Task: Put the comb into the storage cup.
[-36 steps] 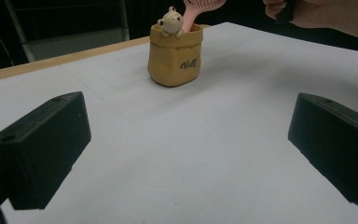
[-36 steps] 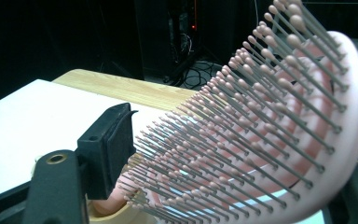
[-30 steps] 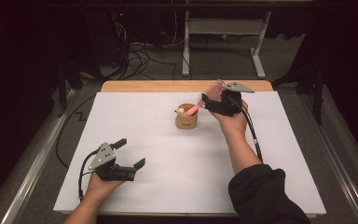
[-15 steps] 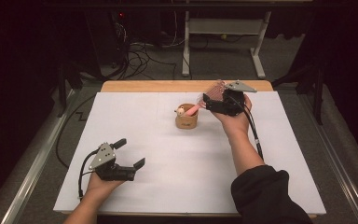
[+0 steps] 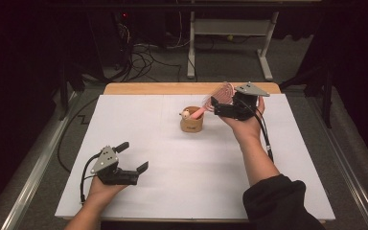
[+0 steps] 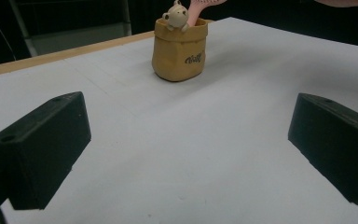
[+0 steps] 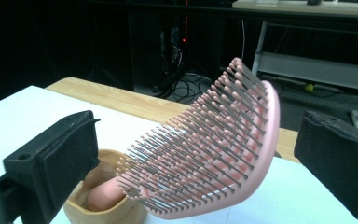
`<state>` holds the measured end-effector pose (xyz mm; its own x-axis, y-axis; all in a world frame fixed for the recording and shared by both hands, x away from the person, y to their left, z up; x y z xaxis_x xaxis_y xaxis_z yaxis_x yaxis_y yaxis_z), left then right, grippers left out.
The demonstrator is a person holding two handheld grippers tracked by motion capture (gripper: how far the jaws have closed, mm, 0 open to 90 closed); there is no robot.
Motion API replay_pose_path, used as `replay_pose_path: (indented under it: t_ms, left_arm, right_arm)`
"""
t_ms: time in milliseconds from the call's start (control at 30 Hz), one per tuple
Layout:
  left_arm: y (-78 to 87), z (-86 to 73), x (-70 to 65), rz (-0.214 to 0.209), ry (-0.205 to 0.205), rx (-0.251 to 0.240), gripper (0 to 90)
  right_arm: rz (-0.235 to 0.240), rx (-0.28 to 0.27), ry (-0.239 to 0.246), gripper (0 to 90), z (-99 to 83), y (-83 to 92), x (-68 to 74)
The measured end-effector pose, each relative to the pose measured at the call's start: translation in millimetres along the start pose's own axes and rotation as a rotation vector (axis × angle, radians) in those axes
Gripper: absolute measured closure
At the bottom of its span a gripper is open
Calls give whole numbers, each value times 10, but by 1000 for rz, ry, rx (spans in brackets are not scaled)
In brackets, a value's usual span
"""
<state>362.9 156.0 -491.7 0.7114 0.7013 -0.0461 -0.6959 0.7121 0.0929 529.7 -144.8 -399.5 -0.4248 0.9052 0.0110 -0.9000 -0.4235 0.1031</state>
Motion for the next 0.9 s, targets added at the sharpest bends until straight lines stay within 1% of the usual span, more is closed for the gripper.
replay_pose_path:
  t_ms: [167, 300, 367, 467, 567, 700, 767, 833, 900]
  left_arm:
    - [4, -7, 10, 5, -2, 6, 0]
    - [14, -5, 13, 9, 2, 7, 0]
    - [17, 2, 10, 12, 11, 0, 0]
    - [21, -18, 18, 16, 22, 6, 0]
    - [4, -19, 39, 22, 9, 9, 0]
    - [4, 6, 59, 33, 13, 3, 0]
    - [6, -11, 60, 32, 15, 11, 0]
    - [13, -34, 58, 30, 10, 21, 0]
    - [32, -41, 52, 29, 8, 21, 0]
  right_arm:
    - [6, -3, 5, 5, 6, 74, -12]
    - [3, 9, 7, 5, -63, 129, -43]
    - [2, 18, 3, 5, -111, 165, -54]
    - [12, 34, -3, 5, -208, 232, -55]
    - [28, 40, 0, 5, -295, 288, -57]
    - [39, 51, 1, 5, -458, 350, -51]
    - [43, 68, -2, 5, -551, 371, -45]
    - [46, 79, 7, 5, -635, 393, -40]
    - [50, 96, 8, 5, -721, 411, -26]
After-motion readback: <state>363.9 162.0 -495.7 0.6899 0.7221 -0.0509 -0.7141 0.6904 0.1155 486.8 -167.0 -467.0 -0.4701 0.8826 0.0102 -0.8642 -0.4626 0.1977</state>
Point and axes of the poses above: each handheld gripper's, and its own axes: y roughly backward along the jaws, z roughly out of its top, x roughly to its left, the point moved 9 cm from there along -y, roughly forward along the jaws, and after that the axes turned 13 degrees about -x, right-handed, at the moved point
